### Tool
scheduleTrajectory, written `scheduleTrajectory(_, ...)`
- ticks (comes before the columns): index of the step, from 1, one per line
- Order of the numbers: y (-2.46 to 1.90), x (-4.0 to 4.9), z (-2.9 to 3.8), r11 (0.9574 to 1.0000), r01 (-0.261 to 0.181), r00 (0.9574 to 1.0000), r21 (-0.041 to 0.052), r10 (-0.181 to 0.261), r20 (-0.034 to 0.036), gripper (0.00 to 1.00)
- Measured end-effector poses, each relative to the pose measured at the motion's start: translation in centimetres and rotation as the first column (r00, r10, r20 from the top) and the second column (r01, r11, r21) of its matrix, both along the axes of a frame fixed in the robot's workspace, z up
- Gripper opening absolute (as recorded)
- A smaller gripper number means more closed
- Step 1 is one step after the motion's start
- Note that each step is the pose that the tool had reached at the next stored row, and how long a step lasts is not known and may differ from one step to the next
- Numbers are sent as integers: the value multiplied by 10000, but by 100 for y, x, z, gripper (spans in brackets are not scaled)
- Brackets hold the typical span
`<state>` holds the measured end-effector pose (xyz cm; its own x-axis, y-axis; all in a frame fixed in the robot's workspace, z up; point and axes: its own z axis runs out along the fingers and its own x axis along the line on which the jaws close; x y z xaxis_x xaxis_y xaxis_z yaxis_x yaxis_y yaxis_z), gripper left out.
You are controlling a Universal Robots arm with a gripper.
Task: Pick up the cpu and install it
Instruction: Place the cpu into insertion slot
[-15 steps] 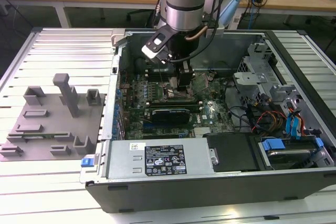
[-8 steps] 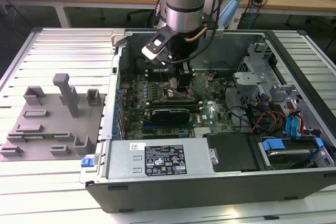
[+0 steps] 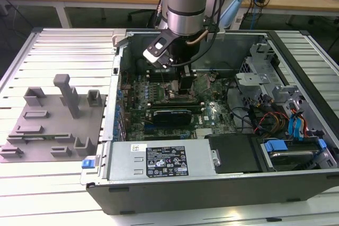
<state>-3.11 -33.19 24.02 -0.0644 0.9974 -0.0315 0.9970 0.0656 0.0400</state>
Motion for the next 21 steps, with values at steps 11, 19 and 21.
scheduleTrajectory(11, 111, 39, -179, 10000, 80, 10000, 6, -80, -4, 55)
scheduleTrajectory(19, 154, 30, -207, 9998, 205, 9998, 8, -205, -3, 55)
scheduleTrajectory(21, 155, 23, -221, 9997, 261, 9997, 7, -261, -3, 55)
